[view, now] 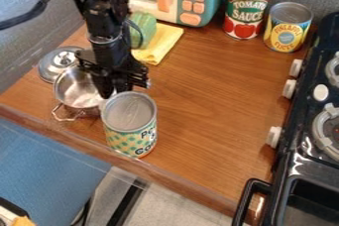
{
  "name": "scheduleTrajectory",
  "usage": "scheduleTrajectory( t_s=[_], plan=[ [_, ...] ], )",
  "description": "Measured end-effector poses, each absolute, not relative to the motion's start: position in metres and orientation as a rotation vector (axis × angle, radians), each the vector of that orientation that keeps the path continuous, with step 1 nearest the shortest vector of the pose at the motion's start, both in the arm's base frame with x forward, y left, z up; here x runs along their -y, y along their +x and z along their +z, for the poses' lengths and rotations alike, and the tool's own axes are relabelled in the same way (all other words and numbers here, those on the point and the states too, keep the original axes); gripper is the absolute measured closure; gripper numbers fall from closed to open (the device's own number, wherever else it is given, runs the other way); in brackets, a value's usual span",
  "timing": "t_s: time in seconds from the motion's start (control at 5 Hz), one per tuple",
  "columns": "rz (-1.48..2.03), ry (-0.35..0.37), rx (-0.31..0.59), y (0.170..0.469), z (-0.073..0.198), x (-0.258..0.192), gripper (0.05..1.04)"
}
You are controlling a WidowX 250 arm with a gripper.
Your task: Move the silver pot to the lower side of the table
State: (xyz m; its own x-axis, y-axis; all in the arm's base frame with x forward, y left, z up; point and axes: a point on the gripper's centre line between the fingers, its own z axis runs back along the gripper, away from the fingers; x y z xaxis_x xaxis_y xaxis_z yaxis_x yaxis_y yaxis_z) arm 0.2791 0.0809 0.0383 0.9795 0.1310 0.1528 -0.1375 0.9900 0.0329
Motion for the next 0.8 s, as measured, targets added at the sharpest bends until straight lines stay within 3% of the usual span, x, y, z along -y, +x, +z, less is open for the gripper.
scheduleTrajectory(
  t_s=[0.2, 0.4, 0.8],
  plan=[
    [0.106, -0.01, 0.169, 0.281, 0.045, -0.08, 0.226],
    [0.063, -0.035, 0.223, 0.283, 0.064, -0.077, 0.07],
    [0.012, 0.014, 0.242, 0.281, 0.095, -0.083, 0.081]
  ],
)
